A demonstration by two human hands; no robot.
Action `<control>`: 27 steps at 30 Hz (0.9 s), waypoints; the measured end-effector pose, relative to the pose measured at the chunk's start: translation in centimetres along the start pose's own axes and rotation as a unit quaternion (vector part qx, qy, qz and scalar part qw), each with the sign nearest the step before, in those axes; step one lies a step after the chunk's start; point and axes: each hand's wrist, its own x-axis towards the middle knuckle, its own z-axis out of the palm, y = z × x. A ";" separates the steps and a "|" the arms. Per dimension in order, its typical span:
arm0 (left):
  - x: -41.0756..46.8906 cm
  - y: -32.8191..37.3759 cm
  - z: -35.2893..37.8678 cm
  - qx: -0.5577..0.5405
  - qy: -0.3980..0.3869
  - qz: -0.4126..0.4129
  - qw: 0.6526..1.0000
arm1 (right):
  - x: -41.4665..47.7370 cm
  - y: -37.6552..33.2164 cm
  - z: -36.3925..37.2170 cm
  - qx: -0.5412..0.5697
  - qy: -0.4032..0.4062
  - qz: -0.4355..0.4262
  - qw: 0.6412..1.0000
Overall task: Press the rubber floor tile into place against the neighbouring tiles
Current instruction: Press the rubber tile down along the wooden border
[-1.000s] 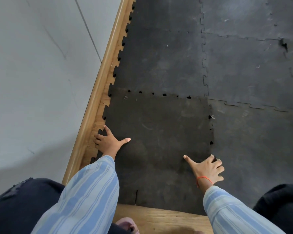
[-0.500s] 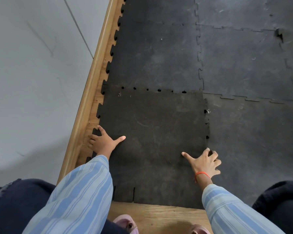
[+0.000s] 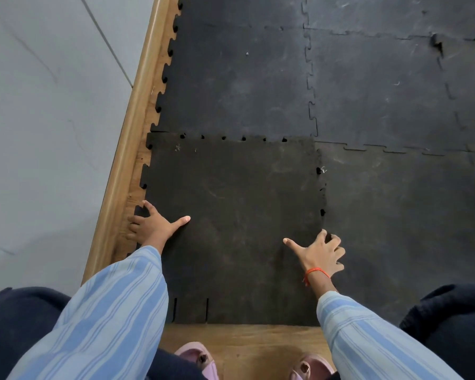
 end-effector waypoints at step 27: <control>-3.0 13.2 3.6 0.216 -0.074 0.341 0.912 | 5.8 -2.9 -0.7 -0.087 -0.089 -0.203 0.971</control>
